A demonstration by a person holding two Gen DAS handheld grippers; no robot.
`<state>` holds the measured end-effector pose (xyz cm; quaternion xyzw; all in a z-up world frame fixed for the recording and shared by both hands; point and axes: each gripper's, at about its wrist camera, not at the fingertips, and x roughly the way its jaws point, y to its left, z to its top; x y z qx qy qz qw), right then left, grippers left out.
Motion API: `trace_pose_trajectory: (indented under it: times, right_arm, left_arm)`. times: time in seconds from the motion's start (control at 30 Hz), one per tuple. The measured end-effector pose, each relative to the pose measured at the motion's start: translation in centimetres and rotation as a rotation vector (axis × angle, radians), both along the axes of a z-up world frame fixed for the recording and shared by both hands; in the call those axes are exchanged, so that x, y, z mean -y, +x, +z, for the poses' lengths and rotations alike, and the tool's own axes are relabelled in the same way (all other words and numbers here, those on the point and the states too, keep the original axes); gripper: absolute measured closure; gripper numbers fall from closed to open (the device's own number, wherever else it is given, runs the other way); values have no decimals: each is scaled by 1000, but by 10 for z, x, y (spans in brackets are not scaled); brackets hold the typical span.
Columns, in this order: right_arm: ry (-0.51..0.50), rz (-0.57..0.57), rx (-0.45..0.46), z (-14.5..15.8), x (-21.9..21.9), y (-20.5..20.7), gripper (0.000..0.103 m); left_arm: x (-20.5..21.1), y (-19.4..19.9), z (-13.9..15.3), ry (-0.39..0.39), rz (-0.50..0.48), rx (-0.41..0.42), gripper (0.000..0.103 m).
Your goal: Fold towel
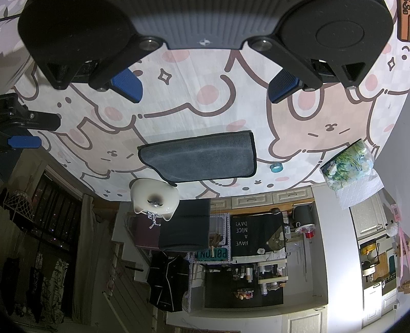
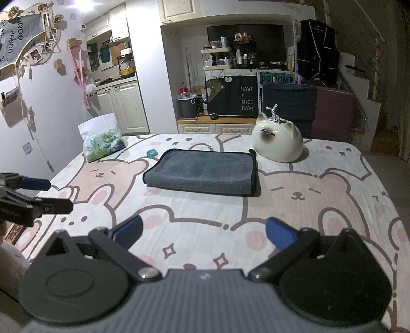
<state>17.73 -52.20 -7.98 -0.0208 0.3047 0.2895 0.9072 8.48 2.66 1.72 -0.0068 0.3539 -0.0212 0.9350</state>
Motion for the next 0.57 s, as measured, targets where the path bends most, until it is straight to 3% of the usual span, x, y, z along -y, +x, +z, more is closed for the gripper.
trace_pose_trajectory:
  times: [0.57]
  right_arm:
    - [0, 0, 0, 0, 0, 0, 0]
  left_arm:
    - [0, 0, 0, 2, 1, 1, 0]
